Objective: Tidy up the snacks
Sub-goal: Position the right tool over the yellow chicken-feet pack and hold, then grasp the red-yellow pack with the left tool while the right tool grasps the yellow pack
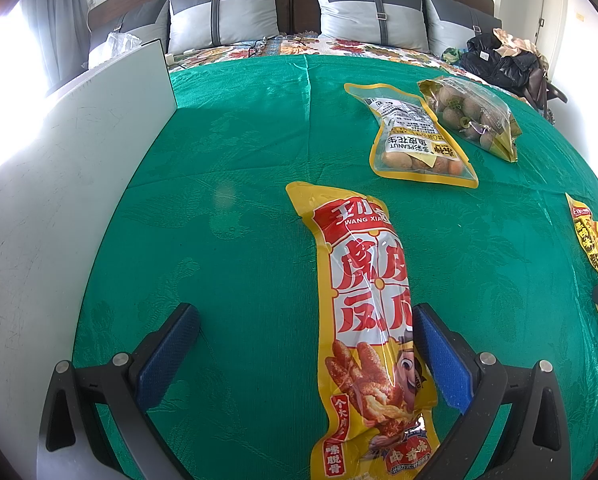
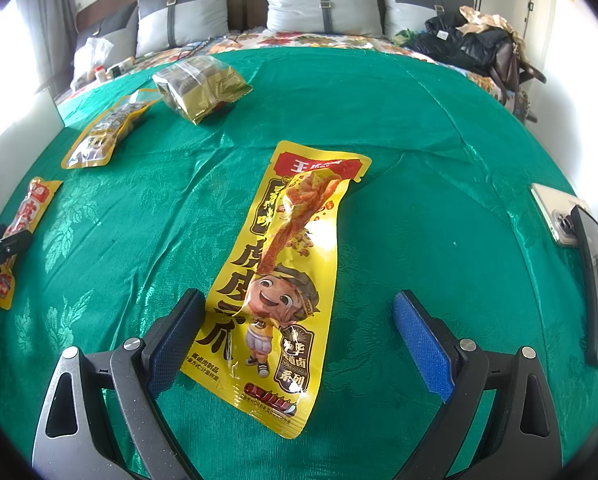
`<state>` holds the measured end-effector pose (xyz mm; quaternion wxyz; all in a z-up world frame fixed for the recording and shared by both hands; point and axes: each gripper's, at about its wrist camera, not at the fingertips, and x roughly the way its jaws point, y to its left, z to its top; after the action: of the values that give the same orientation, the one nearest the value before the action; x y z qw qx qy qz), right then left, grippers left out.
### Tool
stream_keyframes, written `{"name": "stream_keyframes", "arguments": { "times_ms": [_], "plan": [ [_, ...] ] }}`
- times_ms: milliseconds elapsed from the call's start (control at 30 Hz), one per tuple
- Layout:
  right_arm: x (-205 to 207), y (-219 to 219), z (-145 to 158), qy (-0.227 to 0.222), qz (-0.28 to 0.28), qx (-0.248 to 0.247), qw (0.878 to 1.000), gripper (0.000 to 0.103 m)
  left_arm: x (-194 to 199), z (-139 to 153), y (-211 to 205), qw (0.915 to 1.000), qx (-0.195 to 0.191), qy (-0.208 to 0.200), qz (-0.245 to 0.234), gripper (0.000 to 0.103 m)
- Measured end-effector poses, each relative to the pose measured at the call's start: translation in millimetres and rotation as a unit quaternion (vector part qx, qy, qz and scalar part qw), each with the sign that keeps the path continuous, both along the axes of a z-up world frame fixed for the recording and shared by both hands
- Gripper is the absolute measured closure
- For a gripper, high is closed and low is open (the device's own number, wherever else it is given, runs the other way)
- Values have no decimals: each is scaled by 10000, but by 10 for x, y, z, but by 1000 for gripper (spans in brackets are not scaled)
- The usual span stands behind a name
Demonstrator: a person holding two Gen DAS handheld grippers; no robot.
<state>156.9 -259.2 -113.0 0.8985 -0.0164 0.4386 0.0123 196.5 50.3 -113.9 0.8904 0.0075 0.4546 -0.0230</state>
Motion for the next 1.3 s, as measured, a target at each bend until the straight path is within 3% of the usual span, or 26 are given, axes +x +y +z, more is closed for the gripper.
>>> {"name": "stream_keyframes", "arguments": {
  "times_ms": [933,1100,1167,1300],
  "plan": [
    [2,10,1,-1,-4,-3,10000,6,6,-3,0,10000,14,12,-1,0],
    [4,14,4,4,-4,10,10000,6,58,19,2,9996,15,275,28,0],
    [12,-25,13,246,73,8,9997,6,72,32,-8,9988,25,480,93,0],
    [274,-60,103,1206,148,259,9922,10,131,62,-47,9939,63,1103,-59,0]
  ]
}}
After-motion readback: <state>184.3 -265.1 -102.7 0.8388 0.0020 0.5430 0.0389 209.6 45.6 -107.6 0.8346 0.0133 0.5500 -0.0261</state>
